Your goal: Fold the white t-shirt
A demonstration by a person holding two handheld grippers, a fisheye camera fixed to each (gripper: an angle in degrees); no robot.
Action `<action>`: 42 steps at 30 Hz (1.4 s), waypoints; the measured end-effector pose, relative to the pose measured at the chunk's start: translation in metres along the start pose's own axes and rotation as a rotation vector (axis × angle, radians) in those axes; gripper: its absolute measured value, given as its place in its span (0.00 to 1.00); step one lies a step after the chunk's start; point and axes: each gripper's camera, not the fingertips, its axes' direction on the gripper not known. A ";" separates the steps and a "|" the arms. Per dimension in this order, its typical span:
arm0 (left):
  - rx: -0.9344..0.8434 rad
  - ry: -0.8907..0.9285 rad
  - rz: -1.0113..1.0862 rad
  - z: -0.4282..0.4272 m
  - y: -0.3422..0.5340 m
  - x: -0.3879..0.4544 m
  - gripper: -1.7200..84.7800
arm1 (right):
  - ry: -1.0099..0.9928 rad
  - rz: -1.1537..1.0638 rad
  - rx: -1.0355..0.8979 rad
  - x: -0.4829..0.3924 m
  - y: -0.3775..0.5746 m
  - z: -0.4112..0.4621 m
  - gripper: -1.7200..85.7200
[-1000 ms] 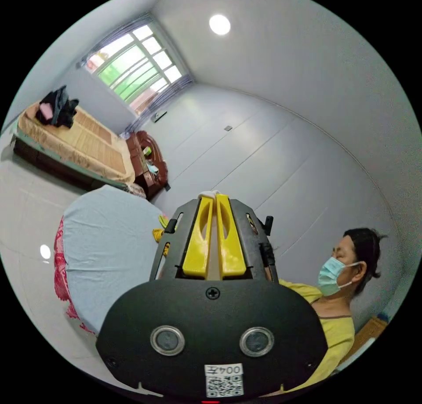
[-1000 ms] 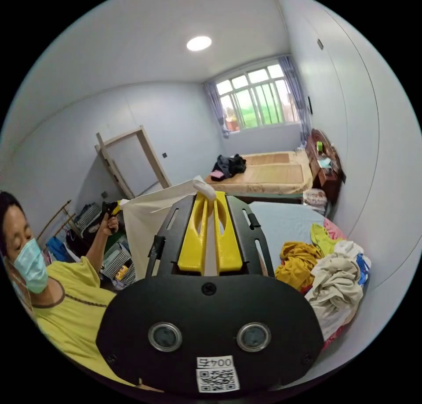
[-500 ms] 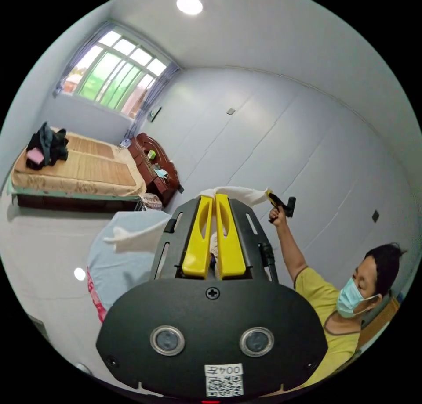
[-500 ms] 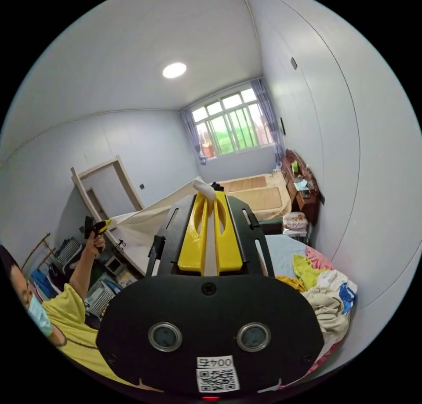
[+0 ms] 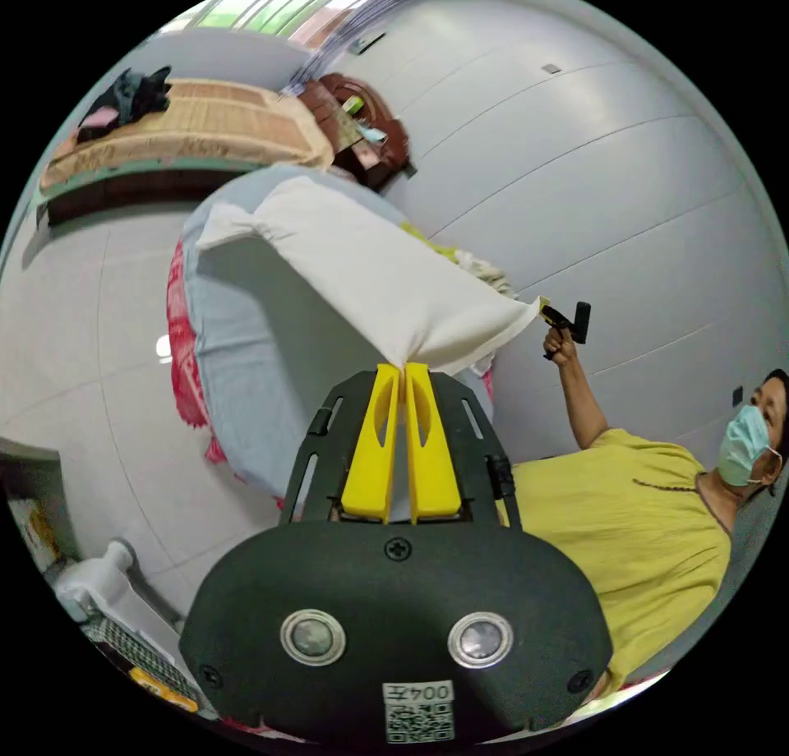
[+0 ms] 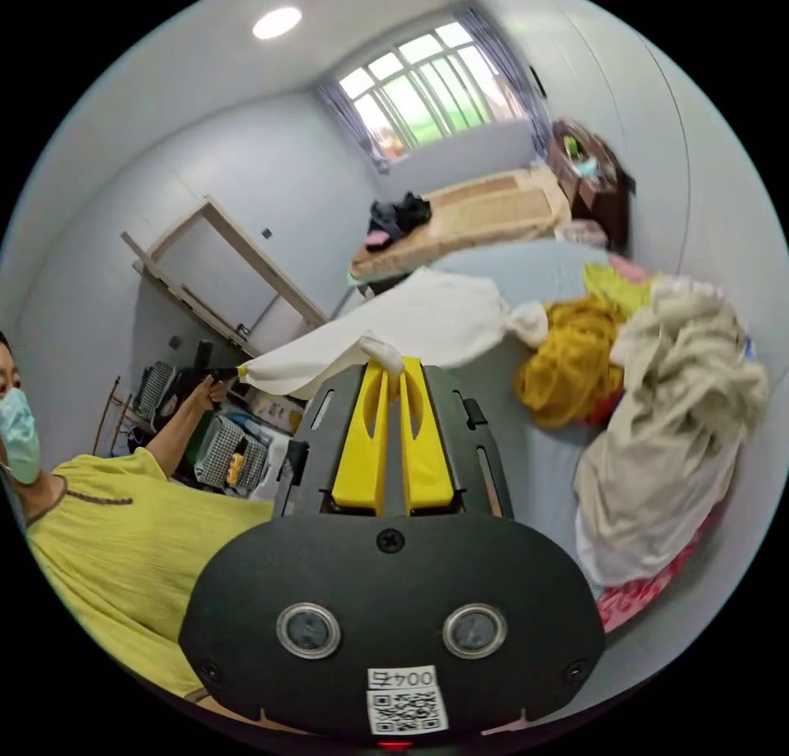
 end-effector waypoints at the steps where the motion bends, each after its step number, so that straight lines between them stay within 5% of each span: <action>1: -0.037 -0.015 -0.040 0.025 0.009 -0.018 0.04 | 0.024 0.049 -0.038 0.016 0.026 0.024 0.03; 9: -0.305 -0.175 -0.078 0.144 0.033 -0.062 0.03 | 0.107 0.333 -0.145 0.082 0.147 0.096 0.04; 24: -0.182 -0.115 -0.042 0.180 0.057 -0.081 0.03 | 0.242 0.279 -0.185 0.081 0.234 0.070 0.04; 42: -0.216 -0.266 -0.040 0.257 0.115 -0.080 0.03 | 0.207 0.291 -0.202 0.113 0.364 0.066 0.04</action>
